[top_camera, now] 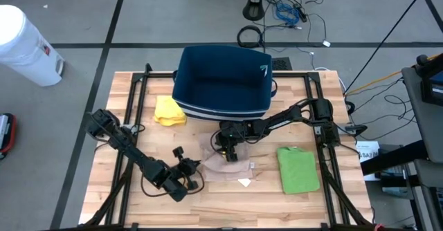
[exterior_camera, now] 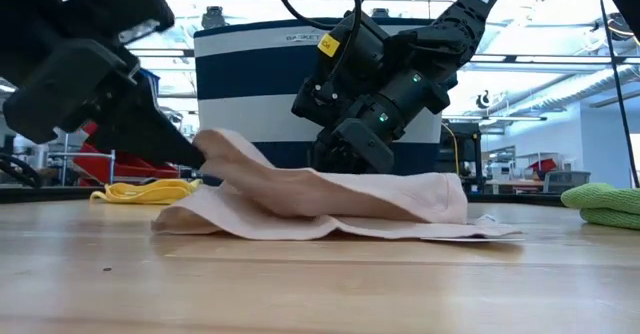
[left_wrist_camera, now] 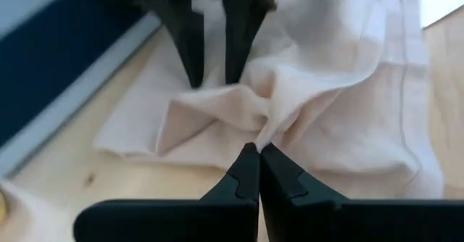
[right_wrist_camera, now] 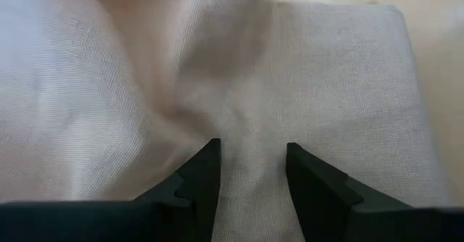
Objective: Fold towel
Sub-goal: Fold the light pink towel
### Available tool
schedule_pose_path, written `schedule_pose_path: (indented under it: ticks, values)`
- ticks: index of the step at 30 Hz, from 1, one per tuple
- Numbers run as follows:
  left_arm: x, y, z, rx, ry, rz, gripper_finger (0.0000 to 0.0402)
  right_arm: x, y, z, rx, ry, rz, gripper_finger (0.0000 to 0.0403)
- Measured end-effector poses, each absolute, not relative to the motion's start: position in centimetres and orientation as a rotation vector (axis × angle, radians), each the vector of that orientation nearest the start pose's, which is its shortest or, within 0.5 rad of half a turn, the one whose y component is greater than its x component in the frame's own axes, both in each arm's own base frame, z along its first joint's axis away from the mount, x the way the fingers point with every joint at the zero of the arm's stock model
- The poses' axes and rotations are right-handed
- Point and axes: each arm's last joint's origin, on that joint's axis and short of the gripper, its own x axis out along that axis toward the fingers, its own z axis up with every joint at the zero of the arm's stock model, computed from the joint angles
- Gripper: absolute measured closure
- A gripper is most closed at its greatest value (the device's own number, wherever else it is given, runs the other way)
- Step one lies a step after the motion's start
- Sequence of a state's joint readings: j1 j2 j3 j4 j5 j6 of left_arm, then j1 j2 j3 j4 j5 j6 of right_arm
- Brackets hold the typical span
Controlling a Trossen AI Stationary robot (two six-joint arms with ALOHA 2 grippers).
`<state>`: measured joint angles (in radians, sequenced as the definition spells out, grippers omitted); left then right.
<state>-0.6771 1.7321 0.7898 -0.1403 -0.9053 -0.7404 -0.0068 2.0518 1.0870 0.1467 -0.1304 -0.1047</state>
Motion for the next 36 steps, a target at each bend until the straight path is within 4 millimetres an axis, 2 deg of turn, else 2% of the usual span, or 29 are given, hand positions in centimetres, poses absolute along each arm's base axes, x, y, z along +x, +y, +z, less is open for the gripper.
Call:
schedule_pose_path:
  ticks: [6,10,15,21,24,31,36]
  values:
    - [24.4,-16.4,12.3,0.021,0.660,0.461,0.0401,39.6,0.0,10.5,-0.075,0.809,0.173,0.0259]
    - [24.4,-16.3,12.3,0.017,0.659,0.462,0.0401,38.9,0.0,11.9,-0.133,0.819,0.192,0.0259]
    - [24.7,-16.0,12.3,0.000,0.654,0.481,0.0401,38.5,0.9,15.0,-0.186,0.754,0.219,0.0245]
    - [25.0,-15.5,12.4,-0.009,0.650,0.504,0.0401,37.3,2.5,16.1,-0.228,0.822,0.227,0.0218]
    - [25.1,-15.4,12.4,-0.021,0.644,0.512,0.0401,36.8,3.8,15.9,-0.222,0.866,0.261,0.0215]
    - [25.3,-15.2,12.4,-0.038,0.637,0.524,0.0401,35.8,8.7,15.7,-0.257,0.890,0.378,0.0229]
    - [25.7,-15.3,12.6,-0.046,0.606,0.512,0.0401,34.9,10.9,15.6,-0.314,0.922,0.312,0.0233]
